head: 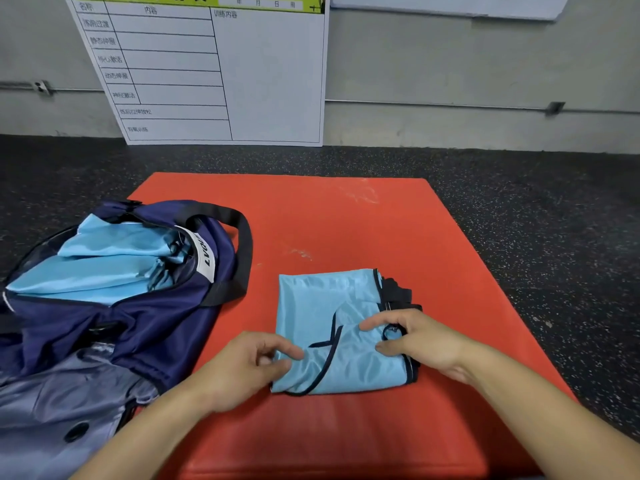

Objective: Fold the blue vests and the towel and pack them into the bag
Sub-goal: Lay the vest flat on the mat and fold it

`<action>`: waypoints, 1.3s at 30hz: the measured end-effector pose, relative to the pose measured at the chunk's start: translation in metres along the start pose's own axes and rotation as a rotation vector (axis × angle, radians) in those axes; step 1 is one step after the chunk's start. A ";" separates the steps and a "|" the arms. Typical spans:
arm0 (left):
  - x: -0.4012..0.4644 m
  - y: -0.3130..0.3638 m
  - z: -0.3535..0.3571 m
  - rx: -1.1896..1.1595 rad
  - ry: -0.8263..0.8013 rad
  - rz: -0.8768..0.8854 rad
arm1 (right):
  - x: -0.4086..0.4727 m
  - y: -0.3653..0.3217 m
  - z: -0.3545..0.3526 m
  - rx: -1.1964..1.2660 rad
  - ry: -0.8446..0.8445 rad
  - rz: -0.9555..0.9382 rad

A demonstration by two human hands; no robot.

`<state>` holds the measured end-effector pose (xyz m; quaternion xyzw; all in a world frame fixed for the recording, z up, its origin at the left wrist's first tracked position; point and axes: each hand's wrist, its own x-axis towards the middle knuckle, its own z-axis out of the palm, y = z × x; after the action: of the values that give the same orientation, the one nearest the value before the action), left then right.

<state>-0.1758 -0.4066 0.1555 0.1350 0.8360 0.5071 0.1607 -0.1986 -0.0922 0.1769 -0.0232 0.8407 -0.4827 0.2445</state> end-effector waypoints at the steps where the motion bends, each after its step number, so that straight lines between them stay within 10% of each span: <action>1: -0.004 0.001 0.001 0.007 -0.021 0.006 | -0.003 0.000 0.000 -0.009 -0.022 0.003; 19: 0.015 0.001 0.015 -0.040 0.228 -0.018 | 0.015 -0.019 -0.002 -0.210 0.095 -0.132; 30: 0.030 -0.003 0.015 0.652 0.351 0.283 | 0.025 -0.020 -0.015 -0.757 0.360 -0.139; 39: 0.040 -0.009 0.041 0.823 0.004 0.290 | 0.028 -0.008 -0.013 -0.664 0.495 -0.178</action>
<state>-0.1964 -0.3621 0.1242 0.3029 0.9411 0.1494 0.0189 -0.2307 -0.0938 0.1781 -0.0564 0.9786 -0.1959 -0.0281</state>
